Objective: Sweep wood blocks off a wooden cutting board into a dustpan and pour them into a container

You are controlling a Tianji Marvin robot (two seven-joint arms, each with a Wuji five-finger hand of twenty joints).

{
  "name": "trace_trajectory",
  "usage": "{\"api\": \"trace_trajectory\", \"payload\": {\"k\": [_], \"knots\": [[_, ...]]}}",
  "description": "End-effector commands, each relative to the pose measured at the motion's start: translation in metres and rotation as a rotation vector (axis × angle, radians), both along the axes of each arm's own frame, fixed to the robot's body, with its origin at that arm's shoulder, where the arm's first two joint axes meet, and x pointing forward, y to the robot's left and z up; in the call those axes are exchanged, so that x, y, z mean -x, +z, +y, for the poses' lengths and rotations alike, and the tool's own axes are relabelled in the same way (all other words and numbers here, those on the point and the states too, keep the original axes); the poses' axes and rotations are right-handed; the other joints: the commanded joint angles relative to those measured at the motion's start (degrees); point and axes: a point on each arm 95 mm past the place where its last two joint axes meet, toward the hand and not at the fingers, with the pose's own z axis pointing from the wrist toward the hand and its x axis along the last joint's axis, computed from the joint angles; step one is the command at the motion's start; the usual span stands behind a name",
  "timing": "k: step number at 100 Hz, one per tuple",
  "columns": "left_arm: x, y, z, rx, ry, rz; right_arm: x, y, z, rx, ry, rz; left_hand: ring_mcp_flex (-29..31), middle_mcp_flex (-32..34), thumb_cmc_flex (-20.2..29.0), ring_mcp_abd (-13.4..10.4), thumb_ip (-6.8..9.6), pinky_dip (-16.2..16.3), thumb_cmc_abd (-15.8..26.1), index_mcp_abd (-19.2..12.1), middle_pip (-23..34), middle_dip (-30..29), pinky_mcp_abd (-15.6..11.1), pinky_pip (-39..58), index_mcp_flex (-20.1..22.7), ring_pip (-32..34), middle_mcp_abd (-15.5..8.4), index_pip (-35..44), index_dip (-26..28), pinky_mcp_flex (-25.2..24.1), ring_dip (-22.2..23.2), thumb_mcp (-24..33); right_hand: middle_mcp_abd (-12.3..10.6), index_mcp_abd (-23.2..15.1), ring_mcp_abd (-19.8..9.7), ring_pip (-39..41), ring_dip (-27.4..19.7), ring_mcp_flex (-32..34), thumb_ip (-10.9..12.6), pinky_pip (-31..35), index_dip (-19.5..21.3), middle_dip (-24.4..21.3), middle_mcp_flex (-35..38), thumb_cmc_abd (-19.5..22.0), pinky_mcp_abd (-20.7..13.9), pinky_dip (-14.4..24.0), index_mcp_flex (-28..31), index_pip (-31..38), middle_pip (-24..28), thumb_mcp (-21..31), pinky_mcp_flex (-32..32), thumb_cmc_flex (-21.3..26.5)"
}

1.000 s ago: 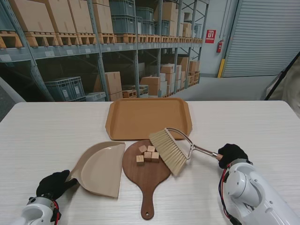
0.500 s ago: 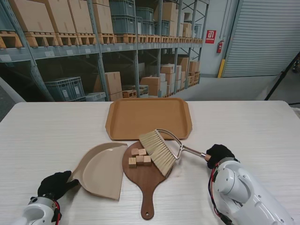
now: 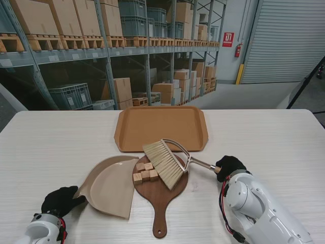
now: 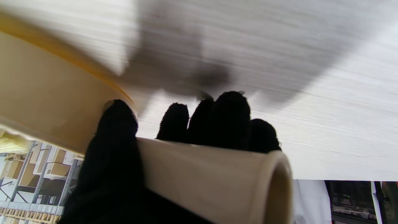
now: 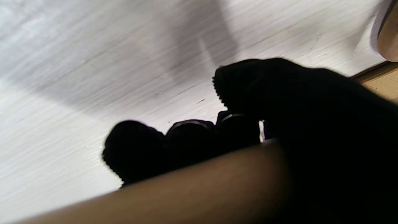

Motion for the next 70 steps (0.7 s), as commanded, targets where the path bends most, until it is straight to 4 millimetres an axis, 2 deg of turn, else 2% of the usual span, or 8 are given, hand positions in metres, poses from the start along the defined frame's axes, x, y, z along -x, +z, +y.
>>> {"api": "trace_trajectory", "payload": {"k": [1,43,70], "knots": [[0.004,-0.004,-0.003,0.009,-0.004,0.031,0.002,0.002,0.006,0.002,0.004,0.0,4.29,4.45,4.19,-13.97,0.53,-0.49,2.85,-2.82,83.45,1.11,-2.53,4.74,5.77,1.41,-20.16,3.57,-0.52,1.91,0.9,7.56,-0.46,-1.76,-2.31,1.51,-0.71,2.45,0.41,6.05,0.98,-1.83,3.85,7.79,1.15,-1.07,2.67,3.76,-5.23,26.12,2.54,3.79],[0.005,-0.002,-0.006,0.015,-0.005,0.038,0.009,-0.008,0.008,0.046,-0.021,0.023,4.77,5.08,4.13,-14.8,0.51,-0.54,2.98,-2.63,85.34,1.88,-2.72,5.38,5.97,2.91,-21.06,4.12,-0.05,2.42,0.76,7.55,-0.87,-1.9,-3.0,1.81,-0.93,2.43,-0.32,6.76,1.1,-1.44,3.38,7.42,-0.15,-1.13,1.83,4.12,-5.23,26.12,2.66,3.79],[0.006,-0.002,-0.008,0.017,-0.007,0.045,0.014,-0.013,0.023,0.029,-0.002,0.037,4.81,5.25,4.07,-14.85,0.49,-0.6,2.85,-2.72,85.46,1.9,-2.73,5.47,6.15,3.03,-21.18,4.19,0.01,2.51,0.57,7.5,-1.05,-2.03,-3.63,1.75,-0.9,2.44,-0.61,7.08,1.0,-1.65,3.14,7.22,-0.91,-0.98,1.4,4.27,-5.22,26.12,2.68,3.59]]}}
